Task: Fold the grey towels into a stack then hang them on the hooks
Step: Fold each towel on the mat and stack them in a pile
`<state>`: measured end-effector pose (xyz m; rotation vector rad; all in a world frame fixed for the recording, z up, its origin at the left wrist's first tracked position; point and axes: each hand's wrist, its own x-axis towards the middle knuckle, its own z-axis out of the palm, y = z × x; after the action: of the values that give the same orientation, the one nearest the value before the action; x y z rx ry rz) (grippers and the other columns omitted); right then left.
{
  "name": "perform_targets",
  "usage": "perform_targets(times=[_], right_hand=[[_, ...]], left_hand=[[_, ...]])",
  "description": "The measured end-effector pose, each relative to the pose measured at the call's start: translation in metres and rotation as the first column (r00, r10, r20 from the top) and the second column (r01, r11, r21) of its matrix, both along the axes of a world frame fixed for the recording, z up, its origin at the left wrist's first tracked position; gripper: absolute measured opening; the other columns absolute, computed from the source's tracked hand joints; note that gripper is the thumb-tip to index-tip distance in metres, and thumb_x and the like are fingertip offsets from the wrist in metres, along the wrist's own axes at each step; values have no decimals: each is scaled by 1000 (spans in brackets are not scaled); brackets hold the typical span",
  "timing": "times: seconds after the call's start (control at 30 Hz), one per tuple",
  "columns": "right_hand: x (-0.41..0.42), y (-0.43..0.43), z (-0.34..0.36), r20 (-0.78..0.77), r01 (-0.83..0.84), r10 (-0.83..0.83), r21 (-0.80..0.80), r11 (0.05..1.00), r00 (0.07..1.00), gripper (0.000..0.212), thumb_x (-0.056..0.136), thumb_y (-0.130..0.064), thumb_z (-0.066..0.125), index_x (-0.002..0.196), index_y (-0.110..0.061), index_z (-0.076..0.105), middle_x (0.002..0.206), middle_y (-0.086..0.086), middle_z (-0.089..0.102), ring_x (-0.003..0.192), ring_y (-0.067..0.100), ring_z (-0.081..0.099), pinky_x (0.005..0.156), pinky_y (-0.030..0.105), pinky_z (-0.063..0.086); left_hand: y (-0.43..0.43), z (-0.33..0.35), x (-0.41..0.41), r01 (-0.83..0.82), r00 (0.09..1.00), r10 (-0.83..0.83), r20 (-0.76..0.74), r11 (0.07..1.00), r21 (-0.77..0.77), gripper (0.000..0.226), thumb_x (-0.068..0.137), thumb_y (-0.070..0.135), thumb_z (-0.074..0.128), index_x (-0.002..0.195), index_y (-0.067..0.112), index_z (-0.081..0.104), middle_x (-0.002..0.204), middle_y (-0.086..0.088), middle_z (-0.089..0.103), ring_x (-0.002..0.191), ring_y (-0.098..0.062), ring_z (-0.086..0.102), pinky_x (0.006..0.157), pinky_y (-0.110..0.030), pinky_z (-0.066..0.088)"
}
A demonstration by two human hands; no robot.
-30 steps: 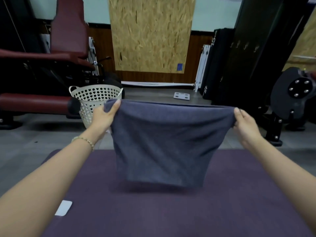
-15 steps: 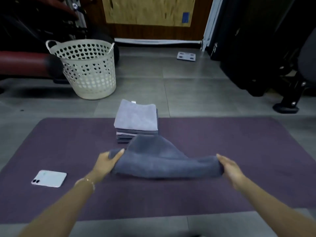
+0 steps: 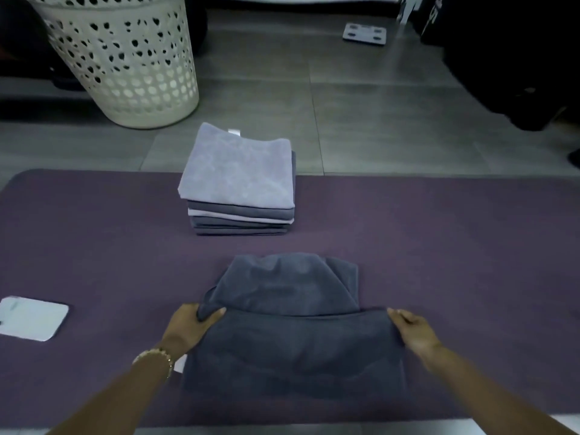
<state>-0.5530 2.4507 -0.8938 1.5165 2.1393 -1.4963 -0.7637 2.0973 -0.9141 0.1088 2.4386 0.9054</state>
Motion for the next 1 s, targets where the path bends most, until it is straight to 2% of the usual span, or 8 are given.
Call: perform_targets(times=[0.17,0.33,0.47,0.53,0.63,0.73,0.87,1.0], right_hand=[[-40,17,-38,2,-107,108,144,984,994,20,92,-12,59,104,3,64,97,11,64,95,25,59,76,22,34],[-86,15,-49,-73,-95,103,101,990,992,20,91,-21,61,98,-2,65,89,6,62,88,19,56,77,24,38],[-103,11,-56,-84,-47,47,6,999,995,32,90,-27,62,76,2,61,72,9,54,71,22,50,68,36,44],[-110,8,-55,-106,-28,19,-80,996,994,29,90,-29,62,71,-8,58,71,6,56,68,19,52,67,33,46],[-118,4,-57,-128,21,-43,-168,986,991,23,92,-32,60,99,-11,65,95,6,65,91,23,61,88,35,50],[-119,6,-60,-168,44,-58,-87,995,984,24,94,-28,57,105,-9,65,101,7,64,96,21,58,88,32,46],[-110,20,-56,-314,183,-218,-137,973,924,18,97,-24,52,90,-14,66,95,5,68,91,19,62,78,27,52],[-107,48,-42,-358,290,-315,-122,949,879,27,99,-29,47,79,-13,56,77,0,59,68,9,55,49,9,46]], left_hand=[[26,-17,-26,-114,982,115,-150,993,13,26,87,32,65,91,7,59,91,-8,62,83,-25,57,74,-28,39],[48,-21,-46,-20,999,24,44,995,-99,54,99,45,35,104,0,64,113,-17,64,110,-33,57,85,-30,38],[68,-16,-52,-139,959,136,248,990,-6,65,99,50,27,127,-1,55,134,-17,54,126,-30,49,101,-28,35],[80,-11,-54,-241,867,198,458,970,38,68,99,54,21,137,3,46,138,-15,50,125,-29,48,97,-29,39],[91,-9,-58,-464,620,164,767,865,191,69,96,58,18,135,10,47,128,-13,57,109,-27,56,88,-32,43],[97,-15,-61,-672,512,181,840,694,260,68,94,62,27,121,8,58,105,-12,64,97,-28,59,84,-38,44],[88,-19,-70,-775,536,291,793,543,324,50,92,51,50,114,8,61,105,-11,66,95,-24,62,76,-34,48],[72,-20,-87,-600,795,453,404,688,408,18,86,24,69,98,10,67,102,-9,69,91,-20,65,69,-25,54]])
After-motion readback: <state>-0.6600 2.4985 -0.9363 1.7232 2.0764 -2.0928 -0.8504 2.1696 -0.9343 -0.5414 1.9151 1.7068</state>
